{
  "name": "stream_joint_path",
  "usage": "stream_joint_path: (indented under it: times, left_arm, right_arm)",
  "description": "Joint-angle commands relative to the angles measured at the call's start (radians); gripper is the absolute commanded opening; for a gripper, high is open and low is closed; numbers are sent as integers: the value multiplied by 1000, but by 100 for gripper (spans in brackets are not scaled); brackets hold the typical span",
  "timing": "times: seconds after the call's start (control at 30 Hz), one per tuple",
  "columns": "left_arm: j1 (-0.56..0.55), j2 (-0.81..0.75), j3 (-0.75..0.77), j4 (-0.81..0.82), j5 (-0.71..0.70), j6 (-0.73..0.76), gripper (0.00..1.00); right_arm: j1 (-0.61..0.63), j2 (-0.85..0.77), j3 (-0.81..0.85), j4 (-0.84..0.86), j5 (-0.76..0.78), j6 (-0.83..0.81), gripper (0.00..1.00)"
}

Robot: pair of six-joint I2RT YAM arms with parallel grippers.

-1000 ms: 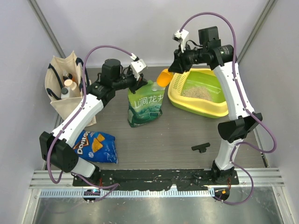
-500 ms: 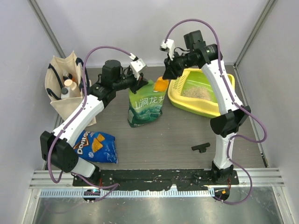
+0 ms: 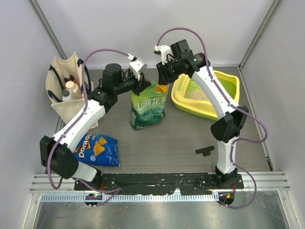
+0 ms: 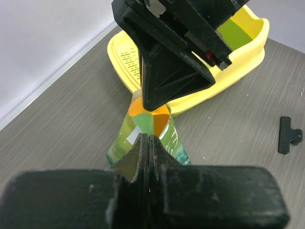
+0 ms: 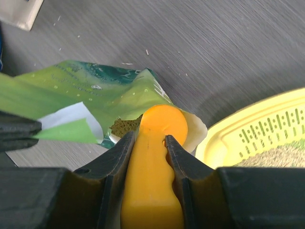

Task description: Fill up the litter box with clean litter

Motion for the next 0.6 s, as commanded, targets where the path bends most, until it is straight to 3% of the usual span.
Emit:
stream_joint_path:
  times: [0.0,0.23,0.57]
  left_arm:
    - [4,-48,-7,91,-12,-66,0]
    - [4,-62,-19,108,-7,-103,0]
    - [6,-77,-43,122,-6,-126,0]
  right_arm:
    - [14,-61,-17,67,241,167,1]
    - [59,-84,-118,79,326,204,1]
    - [60,-113,-383,133,251,307,1]
